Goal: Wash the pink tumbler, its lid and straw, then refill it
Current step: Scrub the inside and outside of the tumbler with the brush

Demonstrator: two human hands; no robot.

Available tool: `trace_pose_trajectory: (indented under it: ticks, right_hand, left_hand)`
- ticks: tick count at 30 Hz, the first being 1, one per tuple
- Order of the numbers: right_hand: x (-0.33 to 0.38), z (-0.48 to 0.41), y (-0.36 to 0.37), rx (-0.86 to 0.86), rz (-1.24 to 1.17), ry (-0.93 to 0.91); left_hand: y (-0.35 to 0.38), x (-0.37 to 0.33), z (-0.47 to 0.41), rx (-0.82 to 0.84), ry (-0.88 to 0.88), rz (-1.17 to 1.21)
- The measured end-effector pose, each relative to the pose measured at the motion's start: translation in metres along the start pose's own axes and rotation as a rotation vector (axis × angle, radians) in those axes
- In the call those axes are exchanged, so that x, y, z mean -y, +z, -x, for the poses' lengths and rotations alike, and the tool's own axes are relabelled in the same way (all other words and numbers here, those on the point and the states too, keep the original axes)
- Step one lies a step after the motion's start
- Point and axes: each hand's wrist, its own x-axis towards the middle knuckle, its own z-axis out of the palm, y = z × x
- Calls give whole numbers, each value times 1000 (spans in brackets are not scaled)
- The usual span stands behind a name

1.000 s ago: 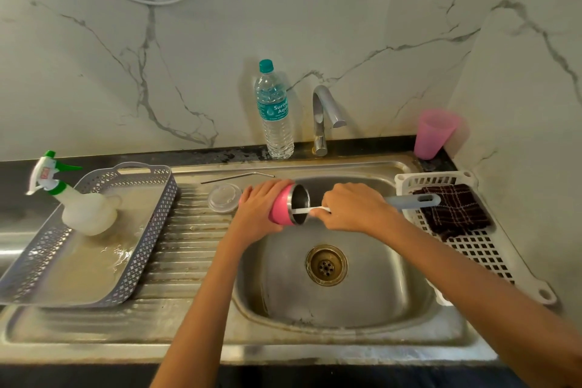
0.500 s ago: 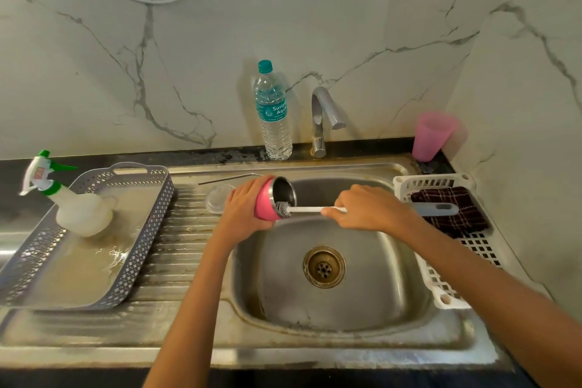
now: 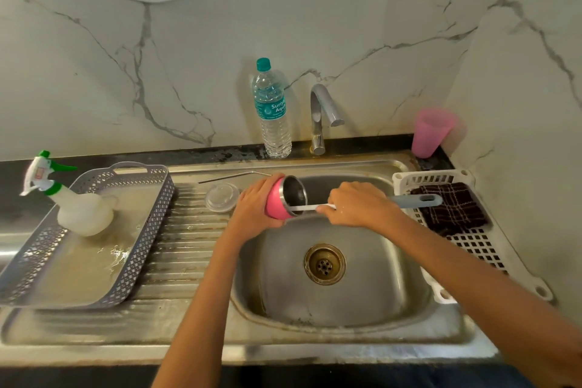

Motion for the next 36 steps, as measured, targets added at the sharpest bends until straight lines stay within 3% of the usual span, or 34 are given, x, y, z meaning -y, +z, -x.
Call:
trace_pose_trajectory:
  ticks: [3,7,22,36]
  right_hand:
    - [-23,8,-4,-6,6,35]
    - [-3,-4,6,-35,45,6]
    - [-39,0,-26,-52,108,43]
    - [-12,-12,-12,-97,82,-13]
  left_hand:
    - [-6,14,6,-17,-54,-4]
    - [5,-4,-1,47,37,-51]
    - [5,12,4,75,32,-61]
    - [17,-2,-5,89,40,-31]
